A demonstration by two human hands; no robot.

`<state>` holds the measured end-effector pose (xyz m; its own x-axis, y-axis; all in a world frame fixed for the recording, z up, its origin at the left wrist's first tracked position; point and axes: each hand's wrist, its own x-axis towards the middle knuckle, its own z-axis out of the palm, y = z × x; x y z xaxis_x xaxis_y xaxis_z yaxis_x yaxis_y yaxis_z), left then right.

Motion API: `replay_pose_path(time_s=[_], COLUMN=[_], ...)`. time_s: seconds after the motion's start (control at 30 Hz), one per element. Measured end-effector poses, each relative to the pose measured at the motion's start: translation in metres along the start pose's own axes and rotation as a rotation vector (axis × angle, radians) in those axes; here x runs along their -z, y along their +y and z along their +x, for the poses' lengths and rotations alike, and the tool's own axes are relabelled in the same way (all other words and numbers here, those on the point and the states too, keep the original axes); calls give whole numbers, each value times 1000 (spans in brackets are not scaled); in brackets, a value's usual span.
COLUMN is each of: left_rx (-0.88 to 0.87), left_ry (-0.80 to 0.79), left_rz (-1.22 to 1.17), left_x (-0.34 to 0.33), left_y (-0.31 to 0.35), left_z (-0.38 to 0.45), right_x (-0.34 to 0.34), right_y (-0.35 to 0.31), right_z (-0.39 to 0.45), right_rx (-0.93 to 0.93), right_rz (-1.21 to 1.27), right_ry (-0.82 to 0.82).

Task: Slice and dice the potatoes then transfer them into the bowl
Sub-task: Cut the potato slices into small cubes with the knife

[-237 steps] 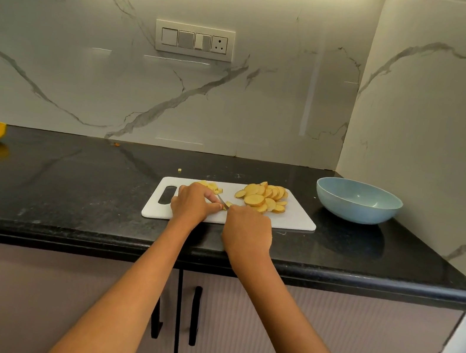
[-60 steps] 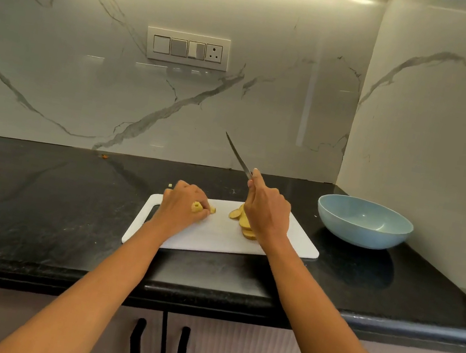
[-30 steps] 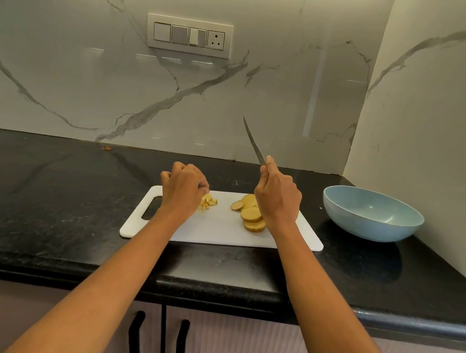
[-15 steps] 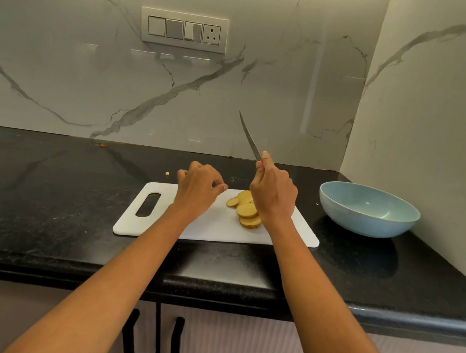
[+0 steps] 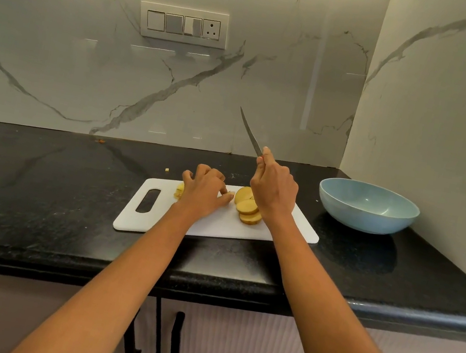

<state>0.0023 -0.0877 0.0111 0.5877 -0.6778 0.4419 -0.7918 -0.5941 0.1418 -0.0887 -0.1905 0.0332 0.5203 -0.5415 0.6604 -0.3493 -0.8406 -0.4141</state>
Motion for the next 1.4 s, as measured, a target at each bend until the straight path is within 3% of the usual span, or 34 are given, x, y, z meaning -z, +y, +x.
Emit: replay_pose_path(time_s=[0.13,0.37,0.47,0.6,0.77,1.1,1.4], left_rx=[31,8,-36,18,82,82,127], left_ry=[152,107,27,-212,-404,-508,-472], left_rz=[-159,-153,-47,177,45,36,219], left_x=[10,15,15,21,27,30,38], left_y=[-14,-12,-3,6,7,3,19], left_z=[-22,-52,-44,-24,-8,-4,-9], right_x=[3,19,20,20,20,17,18], right_y=[-2,-6,-8,-7,-7,-5,-5], right_z=[-7,-28,-37,-40,-37,-35,-34], right_rx=[18,-45,-65,-69,-67,-60,-54], right_rz=[-27,-4,1,-14,-29,-21,-16], right_ry=[-43,-34,-30,-61,-98,-88,-76])
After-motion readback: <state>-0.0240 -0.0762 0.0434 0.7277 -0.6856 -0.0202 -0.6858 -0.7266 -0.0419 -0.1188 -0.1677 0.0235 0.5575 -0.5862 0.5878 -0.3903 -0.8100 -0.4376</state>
